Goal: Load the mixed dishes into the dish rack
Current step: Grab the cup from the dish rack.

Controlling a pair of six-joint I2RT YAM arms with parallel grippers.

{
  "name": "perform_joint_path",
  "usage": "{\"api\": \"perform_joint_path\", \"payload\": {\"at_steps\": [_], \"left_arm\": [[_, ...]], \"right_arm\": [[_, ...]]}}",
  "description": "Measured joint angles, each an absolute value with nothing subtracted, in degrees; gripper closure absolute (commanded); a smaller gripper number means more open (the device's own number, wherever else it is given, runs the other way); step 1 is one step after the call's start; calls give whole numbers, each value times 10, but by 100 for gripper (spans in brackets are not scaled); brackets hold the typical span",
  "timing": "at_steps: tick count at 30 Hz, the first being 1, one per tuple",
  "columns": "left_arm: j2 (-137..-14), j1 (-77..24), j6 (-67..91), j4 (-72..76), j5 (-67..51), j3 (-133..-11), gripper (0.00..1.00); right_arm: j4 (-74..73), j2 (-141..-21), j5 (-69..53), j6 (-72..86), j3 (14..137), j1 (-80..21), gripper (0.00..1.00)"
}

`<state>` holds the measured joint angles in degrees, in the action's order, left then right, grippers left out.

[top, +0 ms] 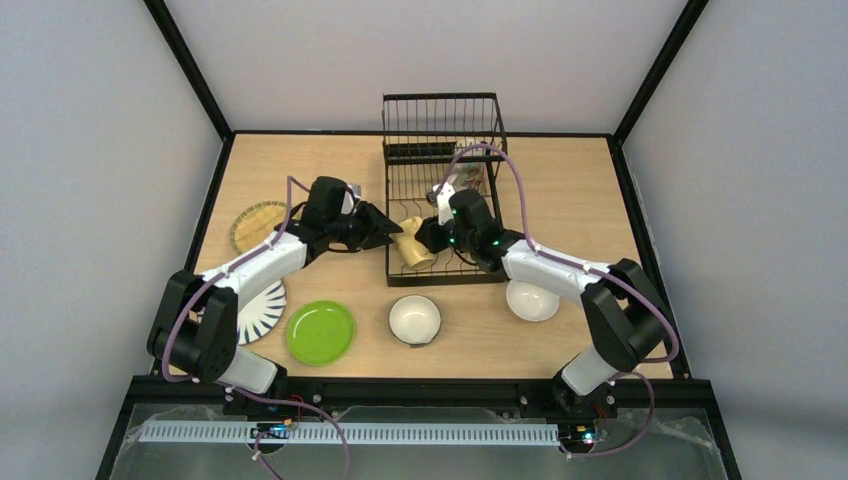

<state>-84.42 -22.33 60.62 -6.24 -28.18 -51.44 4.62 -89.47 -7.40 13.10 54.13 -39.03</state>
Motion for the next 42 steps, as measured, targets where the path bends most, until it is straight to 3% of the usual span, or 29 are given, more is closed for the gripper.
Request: {"api": "perform_joint_path", "payload": {"at_steps": [6, 18, 20, 23, 26, 42], "left_arm": [[-844, -223, 606, -62, -282, -514, 17], [-850, -223, 606, -59, -282, -514, 16], [-853, -223, 606, -59, -282, -514, 16], [-853, -223, 605, -59, -283, -514, 16], [-853, -223, 602, -60, -283, -514, 16], [-878, -210, 557, -99, -283, -566, 5]], "right_arm": [[39, -917, -66, 131, 542, -390, 31], [25, -947, -71, 129, 571, -390, 45], [26, -953, -70, 131, 578, -388, 57], [27, -957, -70, 133, 584, -387, 87], [25, -959, -72, 136, 588, -387, 100], [-43, -961, -67, 95, 626, -388, 100]]}}
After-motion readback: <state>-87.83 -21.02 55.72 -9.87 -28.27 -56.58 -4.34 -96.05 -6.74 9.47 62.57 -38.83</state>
